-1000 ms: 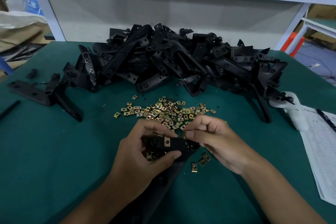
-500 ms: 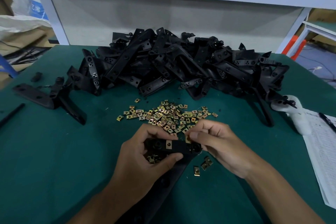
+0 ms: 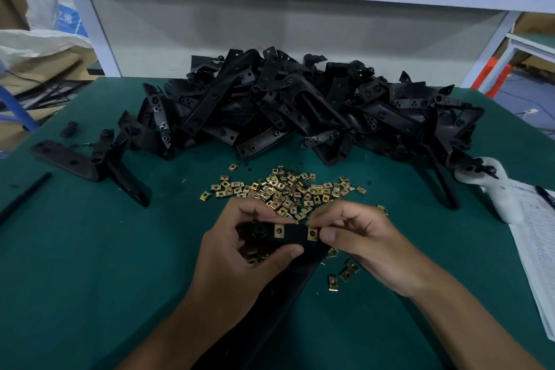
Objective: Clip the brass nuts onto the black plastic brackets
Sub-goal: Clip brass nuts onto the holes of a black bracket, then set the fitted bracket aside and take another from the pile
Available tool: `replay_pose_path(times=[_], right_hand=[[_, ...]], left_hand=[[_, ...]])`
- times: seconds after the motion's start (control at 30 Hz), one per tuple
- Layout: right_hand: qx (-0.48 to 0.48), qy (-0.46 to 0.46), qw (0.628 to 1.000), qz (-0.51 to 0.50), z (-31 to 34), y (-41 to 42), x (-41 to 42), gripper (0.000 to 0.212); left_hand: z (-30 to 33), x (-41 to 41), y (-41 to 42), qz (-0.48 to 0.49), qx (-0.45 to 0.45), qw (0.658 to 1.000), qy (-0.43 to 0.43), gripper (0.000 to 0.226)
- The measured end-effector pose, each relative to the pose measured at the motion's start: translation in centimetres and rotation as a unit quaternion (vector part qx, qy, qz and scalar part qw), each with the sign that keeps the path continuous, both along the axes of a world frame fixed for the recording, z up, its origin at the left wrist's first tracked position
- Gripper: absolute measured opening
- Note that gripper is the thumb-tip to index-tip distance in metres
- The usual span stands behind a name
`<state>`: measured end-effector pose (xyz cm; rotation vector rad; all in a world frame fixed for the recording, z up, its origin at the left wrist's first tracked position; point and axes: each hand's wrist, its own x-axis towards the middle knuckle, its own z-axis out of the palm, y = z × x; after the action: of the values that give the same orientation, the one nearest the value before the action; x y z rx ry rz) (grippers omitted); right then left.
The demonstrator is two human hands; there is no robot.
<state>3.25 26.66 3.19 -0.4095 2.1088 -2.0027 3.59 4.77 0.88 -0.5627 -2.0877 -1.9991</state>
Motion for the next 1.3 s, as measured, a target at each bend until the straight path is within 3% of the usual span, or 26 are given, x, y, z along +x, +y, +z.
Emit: replay_pose_path(times=[0.1, 0.3, 0.53, 0.67, 0.8, 0.93, 1.13, 1.3], right_hand=[[0.009, 0.012, 1.0, 0.027, 0.2, 0.1, 0.1, 0.025], [0.022, 0.038, 0.999, -0.03, 1.1, -0.1, 0.4, 0.027], [0.067, 0.063, 0.995, -0.033, 4.2, 1.1, 2.3, 0.021], [0.229, 0.209, 0.945, -0.108, 6.7, 2.9, 7.0, 0.028], [0.252, 0.246, 0.909, -0.224, 8.2, 6.0, 14.9, 0.024], [0.263, 0.213, 0.879, -0.335, 8.4, 10.1, 22.8, 0.024], [0.311, 0.175, 0.802, -0.479, 8.4, 15.5, 34.2, 0.023], [0.338, 0.136, 0.746, -0.558, 8.0, 18.1, 40.6, 0.021]], left_hand=[[-0.1, -0.1, 0.1, 0.015, 0.007, 1.0, 0.003, 0.04], [0.0, -0.2, 0.3, -0.004, 0.032, 0.998, -0.051, 0.042], [1.8, 1.4, 0.5, 0.001, -0.004, 0.998, -0.07, 0.029], [4.5, 3.2, 0.9, 0.02, -0.165, 0.979, 0.119, 0.028], [7.5, 6.2, 5.5, -0.03, -0.209, 0.945, 0.25, 0.023], [8.5, 9.5, 12.8, -0.115, -0.186, 0.935, 0.279, 0.018], [8.2, 15.5, 23.5, -0.257, -0.139, 0.913, 0.284, 0.023], [8.0, 20.3, 29.7, -0.307, -0.116, 0.896, 0.299, 0.025]])
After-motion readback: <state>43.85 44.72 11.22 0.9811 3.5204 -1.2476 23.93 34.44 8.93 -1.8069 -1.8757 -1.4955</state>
